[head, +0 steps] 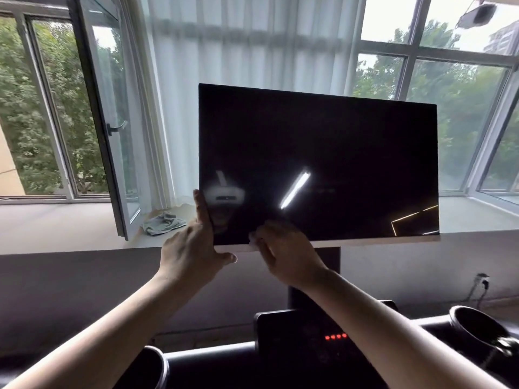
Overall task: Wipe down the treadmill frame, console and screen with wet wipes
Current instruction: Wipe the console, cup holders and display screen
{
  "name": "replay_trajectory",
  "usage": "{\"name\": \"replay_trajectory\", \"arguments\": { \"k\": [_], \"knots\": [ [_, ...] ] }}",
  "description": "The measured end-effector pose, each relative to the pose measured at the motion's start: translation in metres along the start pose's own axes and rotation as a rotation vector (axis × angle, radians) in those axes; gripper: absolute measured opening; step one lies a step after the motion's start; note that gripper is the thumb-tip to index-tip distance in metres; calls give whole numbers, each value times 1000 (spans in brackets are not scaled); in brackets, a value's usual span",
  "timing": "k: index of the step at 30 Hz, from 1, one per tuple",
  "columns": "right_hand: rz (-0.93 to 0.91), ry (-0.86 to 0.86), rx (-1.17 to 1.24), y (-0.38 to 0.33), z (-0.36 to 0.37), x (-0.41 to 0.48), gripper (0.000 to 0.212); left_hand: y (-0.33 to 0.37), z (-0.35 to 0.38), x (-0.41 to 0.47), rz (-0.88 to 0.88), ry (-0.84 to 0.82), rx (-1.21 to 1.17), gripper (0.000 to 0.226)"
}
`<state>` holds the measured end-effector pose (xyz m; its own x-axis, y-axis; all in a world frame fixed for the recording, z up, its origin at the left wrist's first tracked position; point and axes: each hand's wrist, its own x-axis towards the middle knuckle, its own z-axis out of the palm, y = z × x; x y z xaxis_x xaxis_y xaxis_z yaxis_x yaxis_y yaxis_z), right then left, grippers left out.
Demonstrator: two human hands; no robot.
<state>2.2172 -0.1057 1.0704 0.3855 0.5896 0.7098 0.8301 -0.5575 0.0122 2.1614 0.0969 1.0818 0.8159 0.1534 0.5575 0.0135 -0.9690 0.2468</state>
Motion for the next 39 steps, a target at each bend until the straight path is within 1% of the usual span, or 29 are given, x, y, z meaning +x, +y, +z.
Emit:
{"name": "replay_trajectory", "arguments": {
  "k": [1,3,6,7,8,9,11,13,14,16,18,19,20,21,24,25,26,27,29,30,31,32,34,36,37,38,39],
  "knots": [
    [22,12,-26,12,-7,-1,13,0,0,0,-3,5,6,156],
    [127,73,-50,29,-19,4,19,2,0,0,-15,9,16,152],
    [290,211,-15,29,-19,21,12,4,-2,-2,-32,3,24,149],
    [303,227,18,23,-13,24,9,5,-3,-2,-43,1,21,149],
    [283,210,51,14,-7,23,11,5,-4,-3,-54,3,12,149],
    [230,159,68,7,-1,18,13,7,-5,-2,-56,13,-3,150],
    [85,24,62,2,2,0,9,8,-9,-1,-49,24,-21,152],
    [13,-20,16,17,-10,-9,9,9,-9,-1,-45,18,-17,154],
    [22,-2,-7,26,-16,-7,10,8,-10,-1,-53,6,-14,155],
    [111,82,-34,41,-25,4,11,10,-11,-1,-69,-9,-26,155],
    [211,192,-2,45,-26,20,10,14,-10,-1,-95,-2,-54,152],
    [231,223,23,43,-23,26,10,18,-11,0,-111,-1,-68,149],
    [222,216,44,38,-19,29,10,22,-11,0,-130,-2,-81,146],
    [165,162,57,34,-16,27,11,26,-11,1,-153,-2,-91,142],
    [-152,-75,-19,37,-16,4,9,30,-11,3,-199,24,-72,129],
    [-192,-108,-57,45,-22,1,9,30,-12,3,-205,39,-66,124],
    [-186,-96,-82,54,-29,2,10,30,-13,5,-208,58,-59,119],
    [-141,-40,-91,62,-36,8,12,32,-14,6,-207,79,-43,116],
    [1,130,-91,73,-47,32,6,36,-17,10,-176,130,4,113],
    [66,189,-85,75,-50,47,8,39,-18,14,-155,160,19,110],
    [105,220,-70,72,-50,58,16,42,-21,18,-137,184,28,107],
    [123,232,-43,68,-45,65,19,45,-24,23,-124,204,37,105],
    [58,200,-11,56,-32,63,6,49,-30,33,-83,260,90,98],
    [-112,77,-12,48,-23,44,17,49,-37,45,-28,313,136,91],
    [-190,-2,-14,49,-25,34,19,49,-41,51,-9,325,141,88],
    [-260,-39,-31,55,-29,28,18,49,-45,57,10,330,142,85],
    [-293,-45,-57,62,-36,28,15,49,-49,64,34,330,145,82]
  ]
}}
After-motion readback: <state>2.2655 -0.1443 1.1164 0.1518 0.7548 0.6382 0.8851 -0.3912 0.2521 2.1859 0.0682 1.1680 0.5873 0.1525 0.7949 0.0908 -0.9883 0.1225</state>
